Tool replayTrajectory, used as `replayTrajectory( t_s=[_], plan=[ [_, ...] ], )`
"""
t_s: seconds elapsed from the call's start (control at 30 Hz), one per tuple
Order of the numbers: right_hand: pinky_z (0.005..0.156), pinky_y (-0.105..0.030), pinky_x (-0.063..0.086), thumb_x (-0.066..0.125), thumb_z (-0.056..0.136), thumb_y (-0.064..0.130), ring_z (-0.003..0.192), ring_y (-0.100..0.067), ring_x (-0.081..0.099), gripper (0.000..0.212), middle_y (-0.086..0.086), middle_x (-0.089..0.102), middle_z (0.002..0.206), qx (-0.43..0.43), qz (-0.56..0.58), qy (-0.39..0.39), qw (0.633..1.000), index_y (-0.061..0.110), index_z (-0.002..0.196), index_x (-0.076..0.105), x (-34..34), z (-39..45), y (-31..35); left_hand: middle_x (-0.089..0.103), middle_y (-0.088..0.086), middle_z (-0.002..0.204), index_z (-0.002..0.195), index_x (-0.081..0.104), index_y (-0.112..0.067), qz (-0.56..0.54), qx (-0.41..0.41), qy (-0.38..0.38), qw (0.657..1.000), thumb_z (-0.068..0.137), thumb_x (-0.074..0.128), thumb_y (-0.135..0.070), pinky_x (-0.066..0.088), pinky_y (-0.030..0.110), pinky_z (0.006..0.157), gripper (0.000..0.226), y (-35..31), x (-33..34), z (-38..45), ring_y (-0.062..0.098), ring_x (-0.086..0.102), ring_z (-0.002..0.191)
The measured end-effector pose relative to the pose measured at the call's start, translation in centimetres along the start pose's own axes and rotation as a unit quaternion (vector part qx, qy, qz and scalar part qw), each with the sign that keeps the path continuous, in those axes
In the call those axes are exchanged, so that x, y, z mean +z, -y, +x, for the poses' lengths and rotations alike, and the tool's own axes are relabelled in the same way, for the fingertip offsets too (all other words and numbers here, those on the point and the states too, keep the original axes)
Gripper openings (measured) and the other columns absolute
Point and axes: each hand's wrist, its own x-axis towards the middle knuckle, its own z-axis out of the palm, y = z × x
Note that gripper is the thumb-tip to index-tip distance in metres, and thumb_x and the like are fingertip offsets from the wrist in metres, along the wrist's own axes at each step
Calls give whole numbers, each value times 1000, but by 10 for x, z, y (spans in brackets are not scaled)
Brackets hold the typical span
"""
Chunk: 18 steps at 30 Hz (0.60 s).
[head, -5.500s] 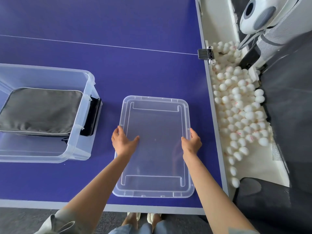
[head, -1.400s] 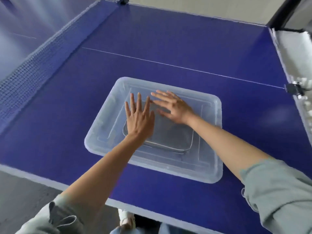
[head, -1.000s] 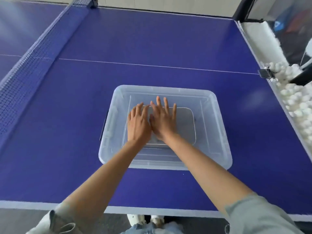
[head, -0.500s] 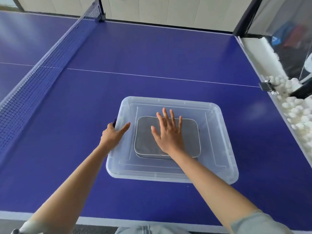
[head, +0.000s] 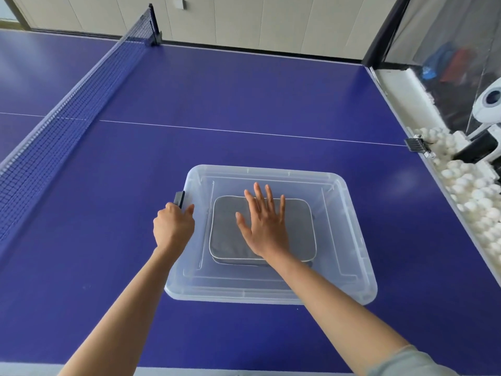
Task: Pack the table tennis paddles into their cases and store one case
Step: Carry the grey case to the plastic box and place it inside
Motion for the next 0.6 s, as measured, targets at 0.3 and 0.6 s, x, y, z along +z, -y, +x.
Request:
replayTrajectory(
  t_s=[0.3,0.6],
  plan=[
    [117,-55,-4,20,96,54,147,-23,-6,60,-1,4,160,-2,-2,2,1000,26,149,16,1,1,-1,61,21,88,95,50,3,47,14,-38,998,97,46,-29,37,38,62,33,-7,1,-6,40,57,86],
    [117,-56,-4,20,96,54,148,-24,-3,60,-2,7,160,-5,-5,-2,1000,25,148,20,2,1,-1,65,20,99,104,50,3,132,17,-32,991,99,41,-28,36,36,65,32,-17,2,-9,38,61,93]
  ],
)
